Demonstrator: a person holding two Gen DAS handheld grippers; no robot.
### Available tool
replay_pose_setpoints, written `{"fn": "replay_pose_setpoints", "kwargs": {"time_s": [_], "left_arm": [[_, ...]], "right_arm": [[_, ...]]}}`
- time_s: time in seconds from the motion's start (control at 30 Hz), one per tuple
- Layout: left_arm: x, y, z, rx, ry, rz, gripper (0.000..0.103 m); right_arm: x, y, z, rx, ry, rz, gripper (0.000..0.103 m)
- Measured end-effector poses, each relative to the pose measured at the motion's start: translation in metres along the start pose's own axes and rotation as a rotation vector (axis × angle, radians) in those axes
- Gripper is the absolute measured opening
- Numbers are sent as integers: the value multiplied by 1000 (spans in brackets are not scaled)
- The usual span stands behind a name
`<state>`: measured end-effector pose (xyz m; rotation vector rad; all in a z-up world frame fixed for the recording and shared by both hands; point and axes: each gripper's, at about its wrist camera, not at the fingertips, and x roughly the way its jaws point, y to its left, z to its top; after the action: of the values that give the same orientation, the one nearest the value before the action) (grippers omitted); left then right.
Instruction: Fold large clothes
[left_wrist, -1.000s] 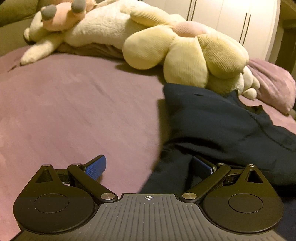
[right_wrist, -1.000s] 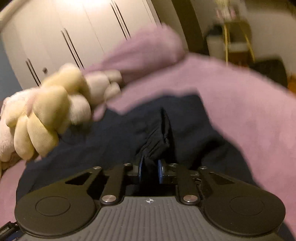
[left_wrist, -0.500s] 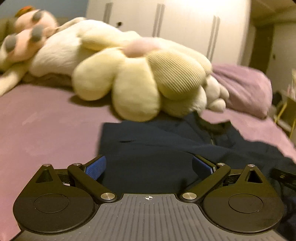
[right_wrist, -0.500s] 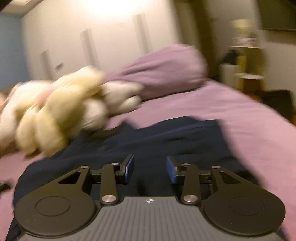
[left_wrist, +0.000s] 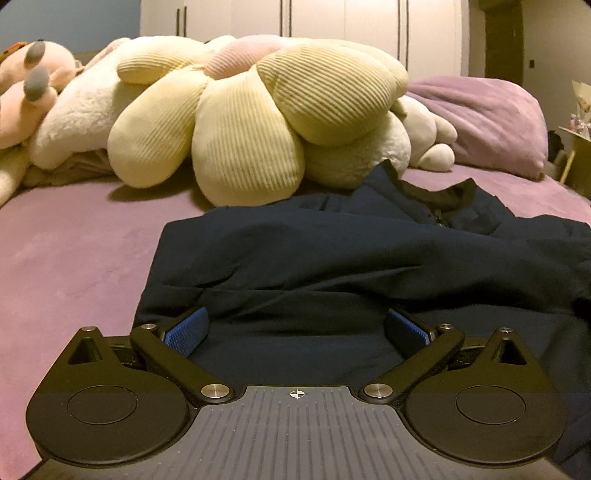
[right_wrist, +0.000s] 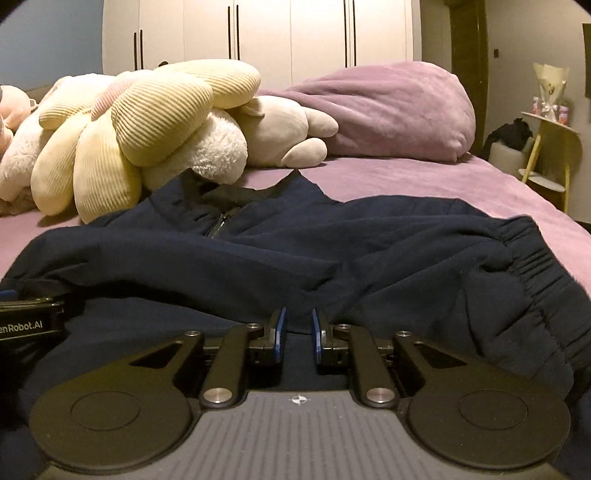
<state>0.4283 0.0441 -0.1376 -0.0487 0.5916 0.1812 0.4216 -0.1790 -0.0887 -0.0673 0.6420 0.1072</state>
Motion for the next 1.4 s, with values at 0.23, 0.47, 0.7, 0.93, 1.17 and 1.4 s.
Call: {"fn": "replay_pose_setpoints", "kwargs": {"time_s": [0.23, 0.47, 0.7, 0.93, 1.17, 1.4], "left_arm": [[3, -2, 0, 10, -3, -16, 103], [4, 0, -2, 9, -2, -24, 103], [3, 1, -2, 22, 8, -23, 103], [-17, 11, -7, 25, 1, -38, 103], [-49, 16, -18, 31, -20, -21, 103], [-56, 10, -16, 30, -4, 5, 103]], "right_arm": [[-27, -55, -4, -29, -43, -137, 0], [-17, -68, -12, -93, -51, -127, 0], [-16, -74, -11, -68, -54, -90, 0], [-70, -86, -12, 93, -51, -25, 13], [-125, -145, -63, 618, 64, 128, 66], [-96, -158, -54, 812, 90, 218, 49]]}}
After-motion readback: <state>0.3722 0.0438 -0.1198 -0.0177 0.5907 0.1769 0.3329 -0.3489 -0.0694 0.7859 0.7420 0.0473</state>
